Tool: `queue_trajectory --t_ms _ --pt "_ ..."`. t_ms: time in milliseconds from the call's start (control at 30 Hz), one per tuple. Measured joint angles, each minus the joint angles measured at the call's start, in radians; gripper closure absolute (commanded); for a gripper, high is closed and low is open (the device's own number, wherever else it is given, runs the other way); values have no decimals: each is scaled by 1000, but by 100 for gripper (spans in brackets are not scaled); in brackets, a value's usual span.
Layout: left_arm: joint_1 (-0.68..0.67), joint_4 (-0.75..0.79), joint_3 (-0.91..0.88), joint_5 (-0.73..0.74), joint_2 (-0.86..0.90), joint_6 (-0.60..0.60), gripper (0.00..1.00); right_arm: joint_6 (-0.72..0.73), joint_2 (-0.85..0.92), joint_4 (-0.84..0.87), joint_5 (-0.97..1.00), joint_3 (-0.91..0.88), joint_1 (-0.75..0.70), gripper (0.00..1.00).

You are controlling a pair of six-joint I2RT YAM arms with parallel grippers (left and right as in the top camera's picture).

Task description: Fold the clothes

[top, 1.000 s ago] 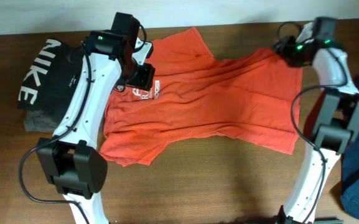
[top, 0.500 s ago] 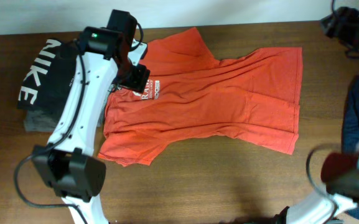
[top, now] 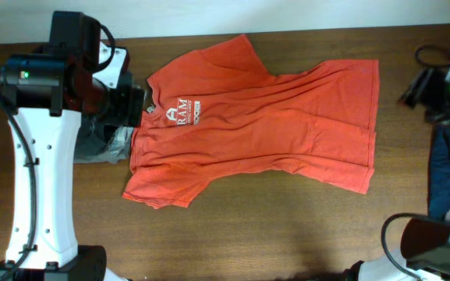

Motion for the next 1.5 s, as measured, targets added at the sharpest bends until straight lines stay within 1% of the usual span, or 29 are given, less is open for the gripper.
queue_trajectory --t_ms 100,167,200,367,467,500,533,567,633,667,700,833,933,1033,1133,1233,1367,1433,1500 --pt "0 8 -71 18 0 -7 14 21 6 101 10 -208 0 32" --pt "0 40 -148 32 0 -11 14 45 10 200 12 -375 0 32" --pt "0 59 -194 40 0 -13 14 66 14 284 11 -513 0 33" --pt "0 161 -451 98 7 -20 14 118 29 495 2 -833 0 32" --pt "0 259 -595 137 8 -22 14 143 29 639 -5 -952 0 34" --pt "0 286 -640 146 8 -23 14 151 29 685 -7 -986 0 37" --pt "0 308 -676 155 8 -24 14 162 29 732 -10 -1020 0 44" --pt "0 333 -715 165 8 -24 14 177 29 759 -8 -1043 0 60" --pt "0 373 -786 184 11 -24 14 190 6 803 -13 -1070 0 88" --pt "0 399 -819 194 11 -24 14 199 0 824 -14 -1082 0 94" --pt "0 422 -852 204 11 -24 14 204 -2 830 -16 -1088 0 96" --pt "-1 452 -934 235 11 -24 14 204 -2 800 -18 -1090 0 96" --pt "-1 471 -964 257 11 -24 14 187 -2 689 -5 -1065 0 96" --pt "-12 490 -980 268 11 -24 14 172 -19 578 17 -1003 0 96" --pt "-42 517 -992 272 11 -24 14 168 -114 481 39 -941 0 96" --pt "-89 532 -1021 277 11 -35 14 164 -173 444 61 -935 0 96" --pt "-151 576 -1090 282 11 -68 15 148 -184 442 72 -935 0 96" --pt "-171 630 -1123 277 11 -93 16 144 -184 442 75 -935 0 96" --pt "-182 681 -1155 255 11 -129 23 139 -184 443 77 -935 0 96"
